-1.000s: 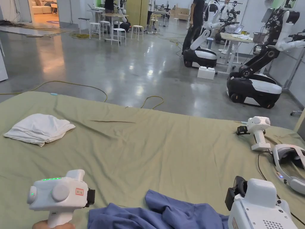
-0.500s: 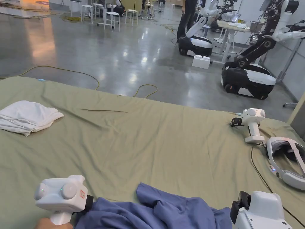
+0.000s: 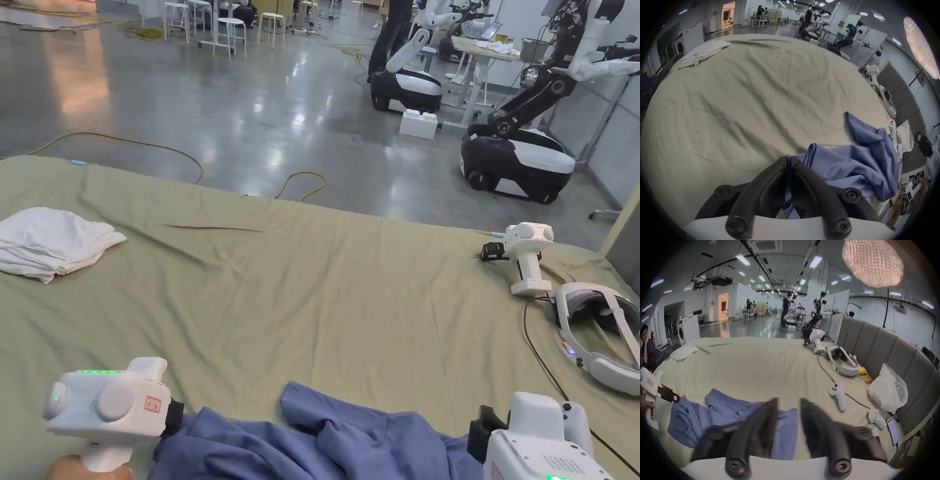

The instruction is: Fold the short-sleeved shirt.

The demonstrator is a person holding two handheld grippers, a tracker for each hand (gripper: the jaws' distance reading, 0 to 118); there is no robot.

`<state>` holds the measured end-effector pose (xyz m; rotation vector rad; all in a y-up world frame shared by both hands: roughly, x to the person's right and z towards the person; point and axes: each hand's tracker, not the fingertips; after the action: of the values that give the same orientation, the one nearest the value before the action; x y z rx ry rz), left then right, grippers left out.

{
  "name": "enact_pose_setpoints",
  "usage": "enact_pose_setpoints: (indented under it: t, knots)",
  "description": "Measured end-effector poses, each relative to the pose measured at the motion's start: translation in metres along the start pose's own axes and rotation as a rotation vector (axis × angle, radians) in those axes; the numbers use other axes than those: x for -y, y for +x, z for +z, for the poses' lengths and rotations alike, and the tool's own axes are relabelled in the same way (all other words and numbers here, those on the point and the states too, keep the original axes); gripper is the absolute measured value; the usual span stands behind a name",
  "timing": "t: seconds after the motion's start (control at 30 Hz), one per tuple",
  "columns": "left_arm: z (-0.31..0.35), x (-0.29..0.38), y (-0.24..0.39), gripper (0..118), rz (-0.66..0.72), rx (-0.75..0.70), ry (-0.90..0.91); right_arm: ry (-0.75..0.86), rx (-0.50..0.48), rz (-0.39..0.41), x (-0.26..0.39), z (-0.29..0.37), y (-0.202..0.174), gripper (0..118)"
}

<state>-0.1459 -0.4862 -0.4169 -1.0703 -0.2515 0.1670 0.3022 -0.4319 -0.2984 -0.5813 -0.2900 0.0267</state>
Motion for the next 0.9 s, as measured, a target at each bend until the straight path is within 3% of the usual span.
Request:
enact_pose_setpoints:
  t: [0.07,0.2,0.47,0.53,0.6,0.7,0.9]
  knots:
    - [0.015,0.002,0.0,5,0.01,0.032,0.034,-0.071,-0.041,-0.049,-0.003,-0.02,0.013,63]
    - [0.029,-0.003,-0.001,5,0.002,0.052,0.106,-0.193,-0.002,-0.023,-0.006,-0.064,0.029,63]
    - [0.038,-0.006,0.002,5,-0.011,0.049,0.166,-0.513,-0.127,-0.054,0.013,-0.143,0.035,63]
    - [0.038,-0.005,0.002,5,-0.014,0.046,0.169,-0.554,-0.177,-0.063,0.022,-0.149,0.029,50]
    - [0.038,-0.006,0.002,5,-0.017,0.043,0.169,-0.58,-0.222,-0.06,0.03,-0.153,0.025,9]
    - [0.039,-0.005,0.002,5,-0.016,0.04,0.174,-0.511,-0.161,-0.047,0.036,-0.139,0.021,2]
    - [0.066,-0.011,0.007,5,-0.028,0.05,0.239,-0.284,-0.156,-0.065,0.004,-0.079,0.034,1]
